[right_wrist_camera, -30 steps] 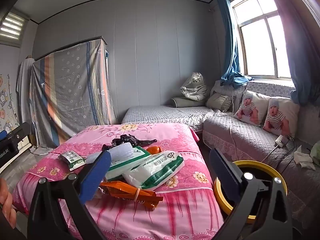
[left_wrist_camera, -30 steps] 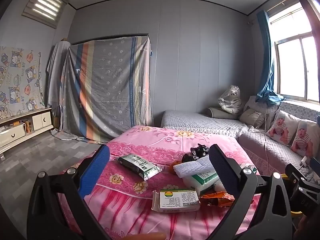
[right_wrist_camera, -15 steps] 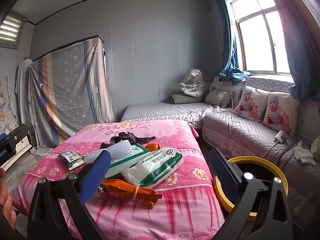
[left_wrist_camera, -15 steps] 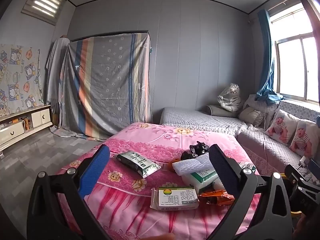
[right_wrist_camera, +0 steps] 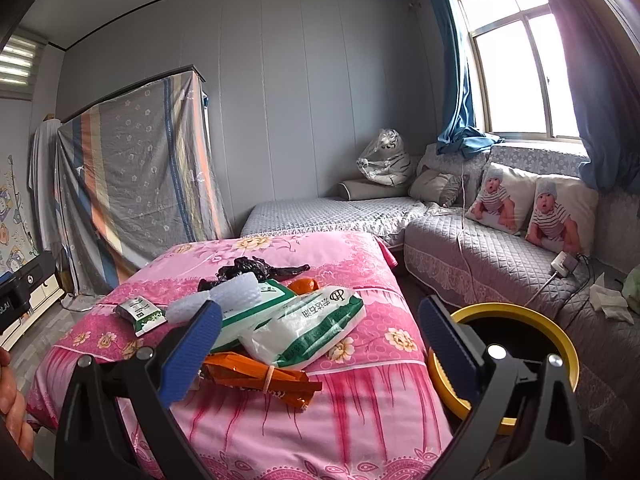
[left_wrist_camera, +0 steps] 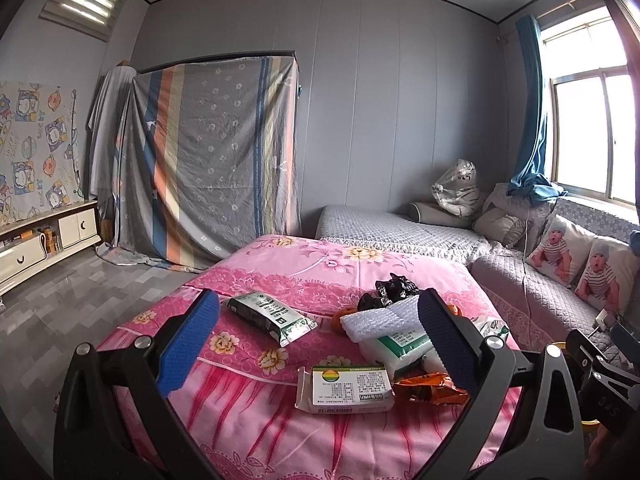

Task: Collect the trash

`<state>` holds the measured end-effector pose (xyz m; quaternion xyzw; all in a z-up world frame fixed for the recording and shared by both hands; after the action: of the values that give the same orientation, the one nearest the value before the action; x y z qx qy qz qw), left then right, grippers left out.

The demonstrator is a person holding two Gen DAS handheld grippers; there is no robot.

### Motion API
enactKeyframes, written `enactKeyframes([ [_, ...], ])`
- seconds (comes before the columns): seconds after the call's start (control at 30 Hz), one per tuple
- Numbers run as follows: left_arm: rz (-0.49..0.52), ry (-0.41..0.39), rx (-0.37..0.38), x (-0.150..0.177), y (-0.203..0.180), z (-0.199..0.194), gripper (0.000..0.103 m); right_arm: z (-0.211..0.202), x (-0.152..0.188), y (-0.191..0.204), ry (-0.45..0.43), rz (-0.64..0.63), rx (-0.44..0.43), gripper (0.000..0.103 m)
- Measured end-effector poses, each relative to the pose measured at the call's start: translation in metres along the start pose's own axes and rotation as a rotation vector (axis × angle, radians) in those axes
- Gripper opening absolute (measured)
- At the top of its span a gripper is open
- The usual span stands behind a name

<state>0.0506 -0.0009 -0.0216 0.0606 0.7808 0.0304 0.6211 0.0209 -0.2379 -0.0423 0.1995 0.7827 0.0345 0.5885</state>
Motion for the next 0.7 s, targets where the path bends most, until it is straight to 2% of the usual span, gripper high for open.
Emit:
enactKeyframes([
  [0.7, 0.011, 0.019, 0.021, 0.0036, -0.0055, 0.0037, 0.095, 0.0064, 0.0043, -0.0054, 0.029, 0.018, -0.001, 0.095],
])
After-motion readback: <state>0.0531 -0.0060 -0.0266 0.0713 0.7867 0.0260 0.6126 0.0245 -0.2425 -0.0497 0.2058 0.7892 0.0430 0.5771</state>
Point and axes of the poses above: each gripper's, at about its wrist camera, not at the fingertips, and z roughly the way its jaws point, y to its left, x to its underside, the point moved 4 cm from there along z, roughly the way its jaws point, and after that the axes turned 12 degrees about z, right-handed, at the moved point
